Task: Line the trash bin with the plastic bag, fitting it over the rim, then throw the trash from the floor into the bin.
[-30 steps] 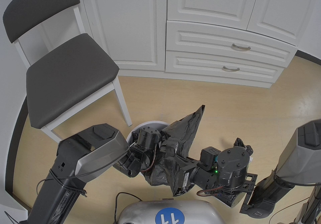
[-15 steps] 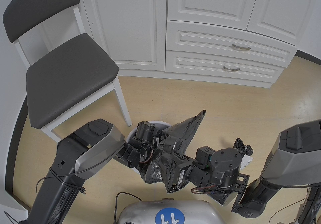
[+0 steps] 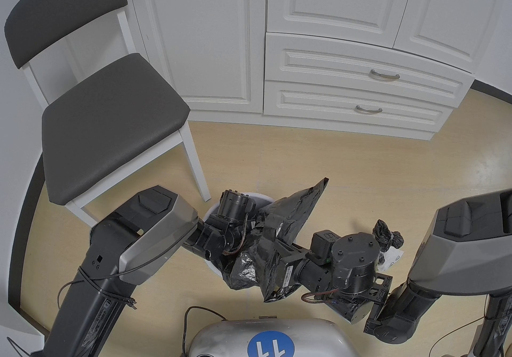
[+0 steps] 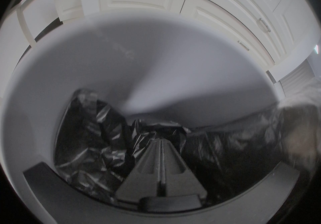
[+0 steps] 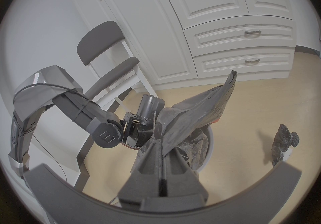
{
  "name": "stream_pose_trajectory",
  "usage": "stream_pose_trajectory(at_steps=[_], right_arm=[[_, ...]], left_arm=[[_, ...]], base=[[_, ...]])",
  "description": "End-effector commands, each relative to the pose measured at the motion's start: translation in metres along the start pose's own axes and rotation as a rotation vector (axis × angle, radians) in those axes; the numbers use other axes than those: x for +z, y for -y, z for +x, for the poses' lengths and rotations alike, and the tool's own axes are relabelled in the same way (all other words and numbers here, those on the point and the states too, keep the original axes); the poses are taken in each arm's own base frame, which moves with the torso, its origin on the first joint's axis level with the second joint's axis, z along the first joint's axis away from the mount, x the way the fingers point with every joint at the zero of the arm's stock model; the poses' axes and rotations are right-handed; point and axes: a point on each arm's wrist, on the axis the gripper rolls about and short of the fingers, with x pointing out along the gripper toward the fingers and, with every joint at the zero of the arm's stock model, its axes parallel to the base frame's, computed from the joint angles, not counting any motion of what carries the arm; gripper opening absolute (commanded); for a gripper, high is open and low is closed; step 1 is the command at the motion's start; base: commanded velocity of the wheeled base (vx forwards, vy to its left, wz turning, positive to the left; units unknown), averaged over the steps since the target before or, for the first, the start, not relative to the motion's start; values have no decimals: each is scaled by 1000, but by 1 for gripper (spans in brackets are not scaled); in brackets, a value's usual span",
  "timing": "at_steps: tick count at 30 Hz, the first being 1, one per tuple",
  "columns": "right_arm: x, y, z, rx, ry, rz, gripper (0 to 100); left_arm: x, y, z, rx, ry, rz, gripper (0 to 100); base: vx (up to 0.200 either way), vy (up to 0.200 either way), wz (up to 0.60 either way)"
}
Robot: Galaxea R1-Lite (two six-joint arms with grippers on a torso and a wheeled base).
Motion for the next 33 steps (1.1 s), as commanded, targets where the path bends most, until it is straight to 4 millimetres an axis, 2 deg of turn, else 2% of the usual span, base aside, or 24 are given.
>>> stream_pose_trajectory(at_steps=[1,7,19,22,25,27,33], right_arm=[[3,-2,-1,4,12,5,0],[14,-6,-8,27,54,16,0],[14,-7,-9,32,57,15,0],[13,-10,2,36,72,33,0],[13,-10,3,36,75,38,0],[6,-12,11,41,84,52,0],[-2,-14,27,51,107,59,0]], left_arm=[[9,-1,-21,6,5,-19,0],[32,2,-62,-48,112,-65,0],[40,-16,-122,-85,206,-99,0],[43,-22,-138,-91,244,-110,0],[43,-23,-141,-94,248,-108,0],[41,-26,-157,-98,251,-101,0],[39,-32,-179,-96,265,-103,0]], base=[[0,0,0],[0,0,0],[0,0,0],[0,0,0],[0,0,0],[0,0,0],[0,0,0]])
